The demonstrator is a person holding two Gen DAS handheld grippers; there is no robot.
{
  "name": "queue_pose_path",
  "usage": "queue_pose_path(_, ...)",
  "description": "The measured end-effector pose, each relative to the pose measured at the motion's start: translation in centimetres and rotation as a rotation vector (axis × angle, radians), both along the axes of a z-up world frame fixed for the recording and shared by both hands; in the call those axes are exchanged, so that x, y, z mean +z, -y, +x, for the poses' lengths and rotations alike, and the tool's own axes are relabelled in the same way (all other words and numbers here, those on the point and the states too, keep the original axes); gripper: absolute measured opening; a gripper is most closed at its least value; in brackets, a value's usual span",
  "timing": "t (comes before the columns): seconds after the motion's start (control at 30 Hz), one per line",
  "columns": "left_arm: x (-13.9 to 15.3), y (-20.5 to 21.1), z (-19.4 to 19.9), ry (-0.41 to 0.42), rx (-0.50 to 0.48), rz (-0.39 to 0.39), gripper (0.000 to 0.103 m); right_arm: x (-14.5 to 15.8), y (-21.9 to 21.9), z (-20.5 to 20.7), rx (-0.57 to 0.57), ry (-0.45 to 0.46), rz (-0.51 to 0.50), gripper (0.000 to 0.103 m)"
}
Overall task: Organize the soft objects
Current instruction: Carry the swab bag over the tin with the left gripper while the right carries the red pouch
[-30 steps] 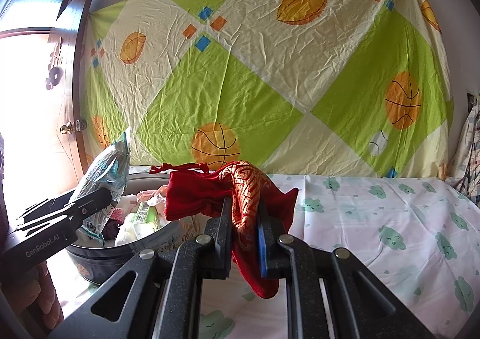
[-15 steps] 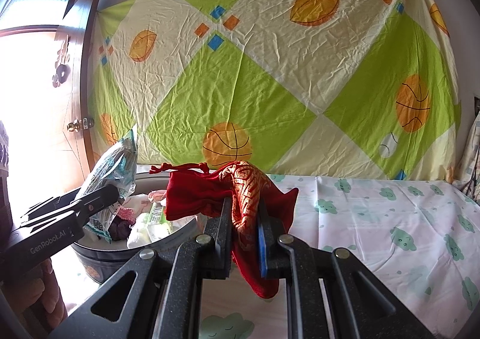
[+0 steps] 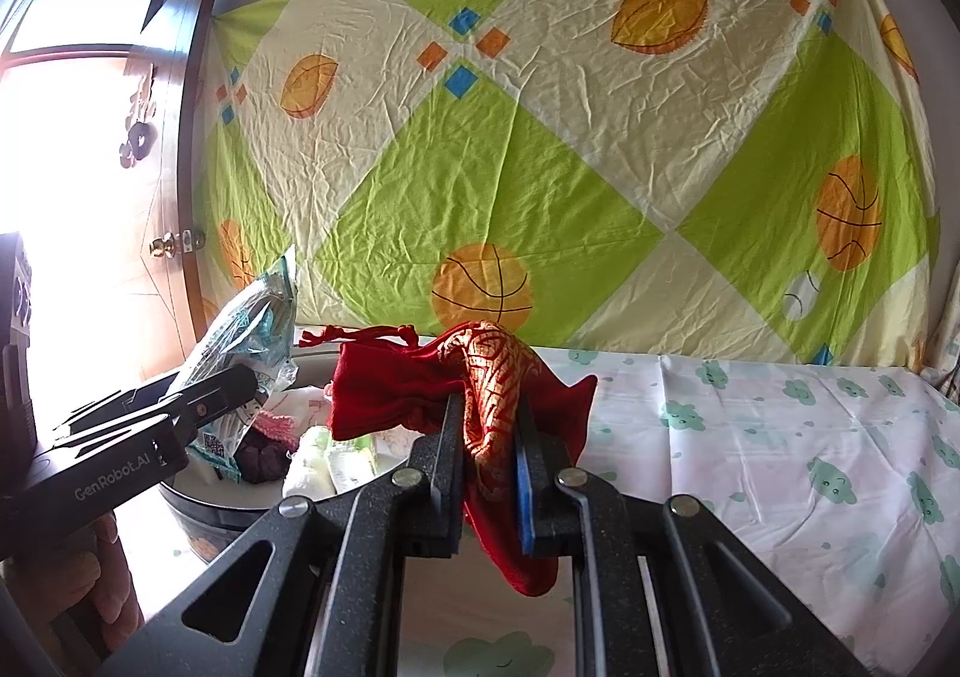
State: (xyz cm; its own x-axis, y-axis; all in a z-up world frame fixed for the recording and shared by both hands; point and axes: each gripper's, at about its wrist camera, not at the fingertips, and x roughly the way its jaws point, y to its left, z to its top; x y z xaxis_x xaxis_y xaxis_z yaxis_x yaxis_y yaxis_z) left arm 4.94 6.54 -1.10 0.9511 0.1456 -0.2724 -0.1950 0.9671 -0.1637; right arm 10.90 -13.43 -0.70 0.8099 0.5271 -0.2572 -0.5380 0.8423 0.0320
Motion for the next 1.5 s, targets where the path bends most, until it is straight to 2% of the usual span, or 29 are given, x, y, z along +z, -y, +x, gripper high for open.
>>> queue_pose_path(0.8,-0.1,-2.7,-0.7,-0.003,0.042,-0.026,0.05,-0.2,-3.1,-0.6,0.061,-0.006,-0.006,0.014)
queue_pose_path(1.5,-0.3,-4.9,-1.1,-0.037,0.09,-0.029,0.05,-0.5,-5.8,-0.1,0.138,-0.061,-0.012,0.015)
